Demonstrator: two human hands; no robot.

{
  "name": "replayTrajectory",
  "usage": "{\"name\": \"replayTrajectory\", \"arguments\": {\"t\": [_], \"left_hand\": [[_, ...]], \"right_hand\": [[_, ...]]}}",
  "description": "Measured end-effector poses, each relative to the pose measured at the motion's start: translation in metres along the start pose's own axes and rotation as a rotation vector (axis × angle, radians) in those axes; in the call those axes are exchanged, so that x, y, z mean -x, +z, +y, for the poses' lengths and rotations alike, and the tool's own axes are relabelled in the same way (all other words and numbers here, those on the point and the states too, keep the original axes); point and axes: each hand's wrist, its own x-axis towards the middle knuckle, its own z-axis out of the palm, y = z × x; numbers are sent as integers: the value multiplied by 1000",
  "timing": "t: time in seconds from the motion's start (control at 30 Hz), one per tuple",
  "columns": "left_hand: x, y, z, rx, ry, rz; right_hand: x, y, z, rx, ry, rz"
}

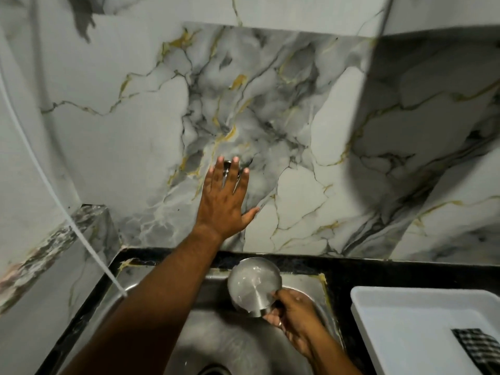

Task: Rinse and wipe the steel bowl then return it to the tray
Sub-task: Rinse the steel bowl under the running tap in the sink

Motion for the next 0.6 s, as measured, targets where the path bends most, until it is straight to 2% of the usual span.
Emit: {"name": "replayTrajectory", "arguments": {"t": [0.2,0.3,0.4,0.53,0.6], "left_hand": [[1,-1,1,9,18,-30],[0,2,0,-3,4,-52],[0,4,0,-5,-11,-83],[-1,3,0,6,-20,-94],[-1,2,1,14,-18,-86]], "right_hand": [[20,-5,28,65,54,-11],[29,-19,29,177,-42,31],[38,-23,15,504,-326,71],[63,-23,-23,1174,-675,74],[74,-23,-42,1397,-827,90]]}}
